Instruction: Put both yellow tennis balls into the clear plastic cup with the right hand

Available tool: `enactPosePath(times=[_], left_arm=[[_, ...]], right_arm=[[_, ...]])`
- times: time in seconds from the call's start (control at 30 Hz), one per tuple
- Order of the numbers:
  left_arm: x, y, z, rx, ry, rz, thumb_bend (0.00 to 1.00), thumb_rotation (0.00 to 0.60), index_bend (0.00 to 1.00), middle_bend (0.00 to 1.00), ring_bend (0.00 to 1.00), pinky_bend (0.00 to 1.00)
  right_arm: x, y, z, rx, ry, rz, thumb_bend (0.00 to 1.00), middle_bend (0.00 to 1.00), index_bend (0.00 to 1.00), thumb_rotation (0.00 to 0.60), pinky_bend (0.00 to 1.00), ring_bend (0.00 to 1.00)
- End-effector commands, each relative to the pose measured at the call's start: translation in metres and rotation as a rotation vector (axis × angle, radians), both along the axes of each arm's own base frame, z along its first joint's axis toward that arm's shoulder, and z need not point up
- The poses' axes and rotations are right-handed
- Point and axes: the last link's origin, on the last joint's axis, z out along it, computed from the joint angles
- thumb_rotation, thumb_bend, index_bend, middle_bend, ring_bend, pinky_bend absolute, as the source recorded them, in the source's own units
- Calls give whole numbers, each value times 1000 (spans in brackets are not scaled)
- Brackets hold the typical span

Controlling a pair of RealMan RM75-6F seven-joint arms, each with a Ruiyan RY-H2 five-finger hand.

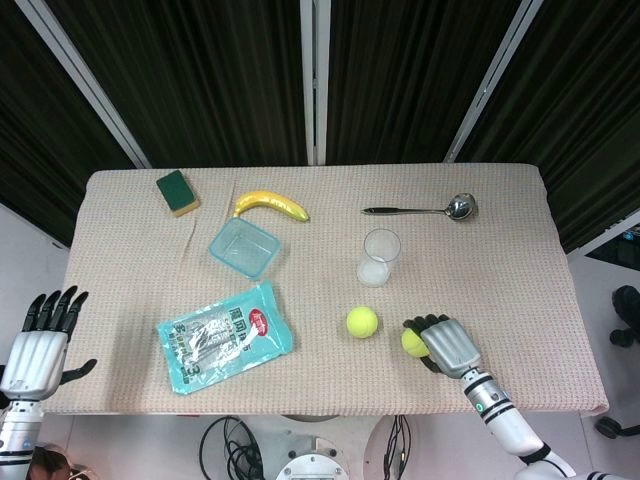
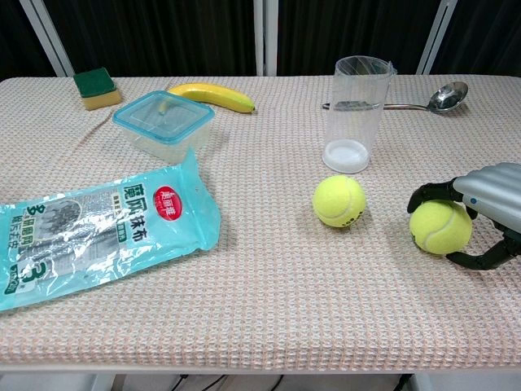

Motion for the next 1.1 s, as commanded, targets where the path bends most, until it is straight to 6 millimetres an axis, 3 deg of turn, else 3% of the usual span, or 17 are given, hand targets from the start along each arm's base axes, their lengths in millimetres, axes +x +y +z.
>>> enactPosePath(times=[0.03, 0.17, 0.33, 0.43, 0.63, 0.77, 1.1], left_arm=[[-1, 0, -1, -10, 0, 5, 0, 600, 0, 0, 0, 0], [-2, -1, -1, -12, -3, 9, 0, 600, 0, 0, 0, 0], [-3, -1, -1, -14, -7, 7, 0, 600, 0, 0, 0, 0], [-3, 1, -2, -20, -5, 1, 0, 600, 0, 0, 0, 0], [-2, 2, 1, -12, -15, -8, 0, 600, 0, 0, 0, 0], [-2, 3, 3, -6, -11, -8, 0, 600, 0, 0, 0, 0], [-9, 7, 2, -16, -11, 15, 0, 600, 0, 0, 0, 0]], right_arm=[[0, 0, 1, -29, 3, 7, 331, 511, 557, 600, 640, 513], [4, -1, 14, -95, -3, 47, 358, 551, 615, 600, 681, 553], [24, -7, 51, -260, -44, 137, 351, 564, 605, 600, 698, 568], [40, -20, 74, -341, -70, 189, 350, 572, 605, 600, 706, 574], [72, -54, 97, -407, -73, 228, 344, 575, 607, 600, 707, 574], [85, -72, 98, -424, -61, 204, 334, 576, 610, 600, 707, 574], [106, -116, 72, -394, -10, 171, 337, 567, 612, 600, 707, 573]])
